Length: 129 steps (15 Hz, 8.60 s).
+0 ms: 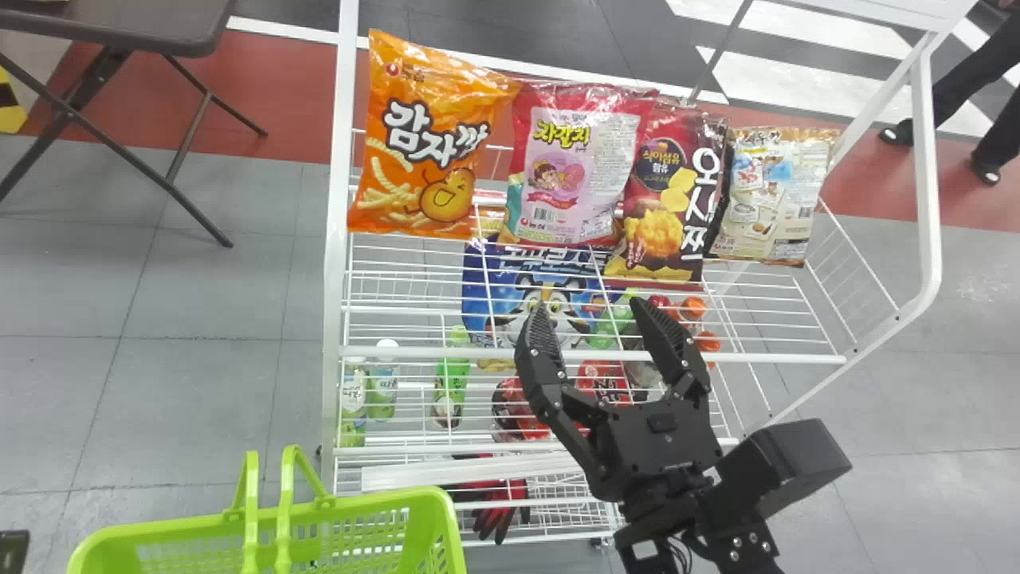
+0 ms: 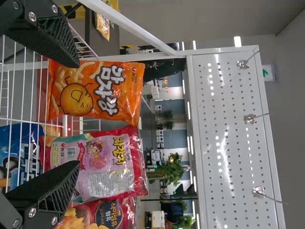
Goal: Hold basket handle with left hand then pick Gamjakkang with right hand and place into basket
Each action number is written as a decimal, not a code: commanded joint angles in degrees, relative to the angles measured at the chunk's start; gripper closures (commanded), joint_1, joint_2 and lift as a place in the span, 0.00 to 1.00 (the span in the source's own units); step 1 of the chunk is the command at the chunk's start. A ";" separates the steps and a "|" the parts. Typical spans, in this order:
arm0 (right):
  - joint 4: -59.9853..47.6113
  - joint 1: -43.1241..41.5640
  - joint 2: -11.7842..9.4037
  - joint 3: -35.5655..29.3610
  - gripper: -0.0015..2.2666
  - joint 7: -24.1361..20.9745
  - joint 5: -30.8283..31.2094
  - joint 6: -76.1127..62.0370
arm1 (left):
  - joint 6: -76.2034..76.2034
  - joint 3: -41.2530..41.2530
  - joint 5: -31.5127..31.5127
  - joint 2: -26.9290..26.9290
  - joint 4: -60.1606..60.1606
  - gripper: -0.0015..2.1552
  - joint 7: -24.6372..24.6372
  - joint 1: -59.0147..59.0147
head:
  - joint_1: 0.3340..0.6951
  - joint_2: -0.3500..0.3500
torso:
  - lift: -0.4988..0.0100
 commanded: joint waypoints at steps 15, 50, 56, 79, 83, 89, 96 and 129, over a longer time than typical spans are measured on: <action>4.14 -9.20 1.29 2.40 0.04 0.00 0.44 8.39 | -0.84 -0.70 -0.71 0.53 0.18 1.00 -0.61 0.00 | 1.00 0.12 | 0.94; 48.08 -52.80 13.15 12.50 0.99 3.52 -1.41 11.20 | -4.71 -0.97 -1.94 0.71 6.42 1.00 -1.93 -2.02 | 1.00 0.42 | 0.94; 31.74 -43.83 8.06 11.98 0.99 2.20 -2.64 15.77 | -5.41 -1.84 -2.38 0.44 5.98 1.00 -1.49 -1.85 | 1.00 0.42 | 0.94; -28.82 -12.98 2.08 -31.62 0.99 18.19 -33.22 99.39 | -8.05 -4.22 -3.00 0.27 3.78 1.00 -1.58 -0.97 | 1.00 0.00 | 0.94; -25.13 -13.07 3.66 -19.58 0.99 19.69 -24.26 99.39 | -8.75 -4.57 -3.17 0.18 2.81 1.00 -1.40 -0.26 | 1.00 0.00 | 0.94; -19.06 -14.92 4.89 -8.50 0.99 19.69 -19.86 99.39 | -9.28 -4.92 -3.35 0.18 2.20 1.00 -1.58 0.26 | 1.00 0.07 | 0.94; -7.73 -21.86 6.39 2.22 0.99 18.72 -19.42 99.39 | -9.63 -4.92 -3.44 0.18 2.37 1.00 -2.02 0.79 | 1.00 0.30 | 0.94; -6.41 -4.19 8.32 -10.35 0.04 17.23 -3.87 31.77 | -13.15 -4.83 -3.09 0.18 4.04 1.00 -2.37 0.00 | 1.00 0.05 | 0.94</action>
